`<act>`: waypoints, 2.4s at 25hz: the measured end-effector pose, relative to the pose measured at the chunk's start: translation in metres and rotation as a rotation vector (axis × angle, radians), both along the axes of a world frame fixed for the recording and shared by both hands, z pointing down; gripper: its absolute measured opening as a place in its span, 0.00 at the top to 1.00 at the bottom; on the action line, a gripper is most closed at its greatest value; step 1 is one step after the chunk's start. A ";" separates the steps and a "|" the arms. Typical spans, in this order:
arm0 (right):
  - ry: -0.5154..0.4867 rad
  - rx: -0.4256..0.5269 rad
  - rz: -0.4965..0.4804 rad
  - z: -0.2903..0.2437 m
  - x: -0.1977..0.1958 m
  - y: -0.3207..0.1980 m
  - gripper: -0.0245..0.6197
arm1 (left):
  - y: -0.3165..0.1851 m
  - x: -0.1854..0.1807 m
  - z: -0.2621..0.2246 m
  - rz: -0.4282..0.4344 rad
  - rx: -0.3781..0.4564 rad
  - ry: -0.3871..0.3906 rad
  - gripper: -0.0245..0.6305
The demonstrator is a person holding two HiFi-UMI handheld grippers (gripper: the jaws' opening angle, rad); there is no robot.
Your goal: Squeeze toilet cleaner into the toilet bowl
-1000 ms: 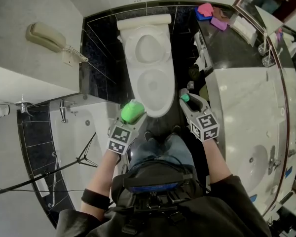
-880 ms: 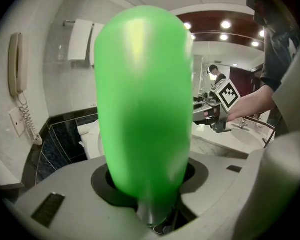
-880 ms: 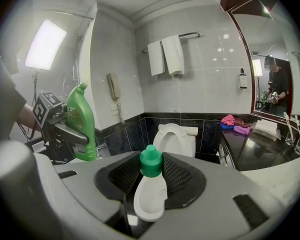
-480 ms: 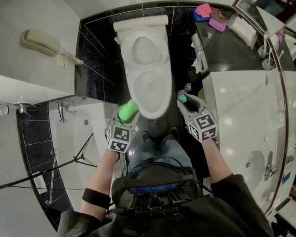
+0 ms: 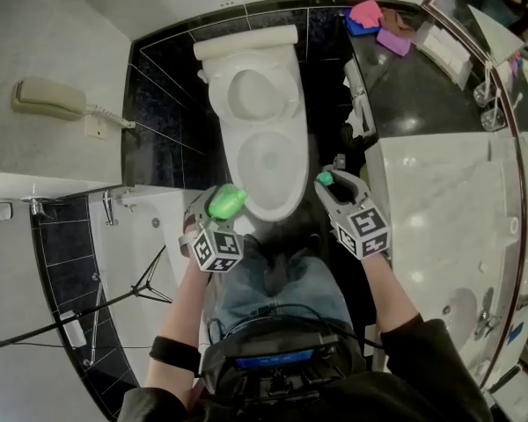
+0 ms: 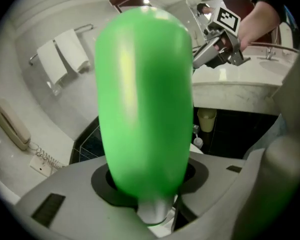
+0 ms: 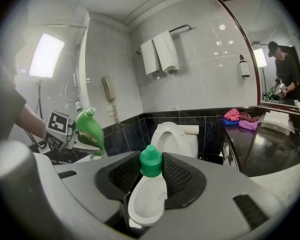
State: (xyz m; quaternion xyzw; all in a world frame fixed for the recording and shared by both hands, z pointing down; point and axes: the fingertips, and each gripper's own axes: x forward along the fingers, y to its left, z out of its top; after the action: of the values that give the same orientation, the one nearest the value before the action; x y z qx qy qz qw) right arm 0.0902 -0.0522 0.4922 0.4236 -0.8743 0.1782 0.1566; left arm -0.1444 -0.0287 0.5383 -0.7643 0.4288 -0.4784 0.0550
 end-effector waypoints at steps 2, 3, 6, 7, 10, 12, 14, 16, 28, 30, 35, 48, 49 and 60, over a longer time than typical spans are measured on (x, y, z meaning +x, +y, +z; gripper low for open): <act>0.003 -0.008 0.014 0.015 0.001 -0.008 0.74 | -0.010 -0.003 0.008 0.005 0.022 -0.072 0.67; 0.010 -0.009 0.023 0.022 0.001 -0.014 0.74 | -0.016 -0.006 0.013 0.009 0.035 -0.107 0.67; 0.013 0.002 0.064 0.042 -0.002 -0.034 0.74 | -0.035 -0.020 0.044 0.041 0.068 -0.195 0.67; 0.006 0.006 0.082 0.050 -0.004 -0.040 0.74 | -0.041 -0.025 0.059 0.060 0.076 -0.225 0.67; 0.009 0.018 0.123 0.083 -0.008 -0.057 0.74 | -0.061 -0.039 0.101 0.092 0.100 -0.307 0.67; 0.011 0.019 0.140 0.107 -0.012 -0.065 0.74 | -0.071 -0.046 0.130 0.106 0.105 -0.352 0.67; 0.006 0.020 0.147 0.130 -0.018 -0.071 0.74 | -0.077 -0.053 0.160 0.127 0.108 -0.392 0.67; 0.008 0.022 0.145 0.155 -0.023 -0.076 0.74 | -0.080 -0.057 0.193 0.169 0.120 -0.440 0.67; -0.018 0.065 0.178 0.281 -0.042 -0.113 0.74 | -0.103 -0.067 0.324 0.306 0.154 -0.613 0.67; -0.022 0.065 0.195 0.299 -0.040 -0.117 0.74 | -0.108 -0.068 0.339 0.321 0.166 -0.629 0.67; -0.034 0.102 0.226 0.332 -0.034 -0.129 0.74 | -0.120 -0.073 0.378 0.350 0.178 -0.673 0.67; -0.046 0.097 0.286 0.394 -0.016 -0.128 0.74 | -0.118 -0.077 0.450 0.478 0.162 -0.759 0.67; -0.047 0.094 0.290 0.397 -0.015 -0.126 0.74 | -0.117 -0.077 0.453 0.485 0.154 -0.762 0.67; -0.050 0.077 0.325 0.410 0.000 -0.120 0.74 | -0.107 -0.068 0.472 0.530 0.103 -0.747 0.67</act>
State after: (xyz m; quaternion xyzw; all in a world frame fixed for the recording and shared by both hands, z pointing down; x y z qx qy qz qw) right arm 0.0903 -0.1720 0.9024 0.5604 -0.8041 0.1780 0.0874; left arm -0.2129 -0.1355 1.0100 -0.6189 0.1925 -0.6686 0.3644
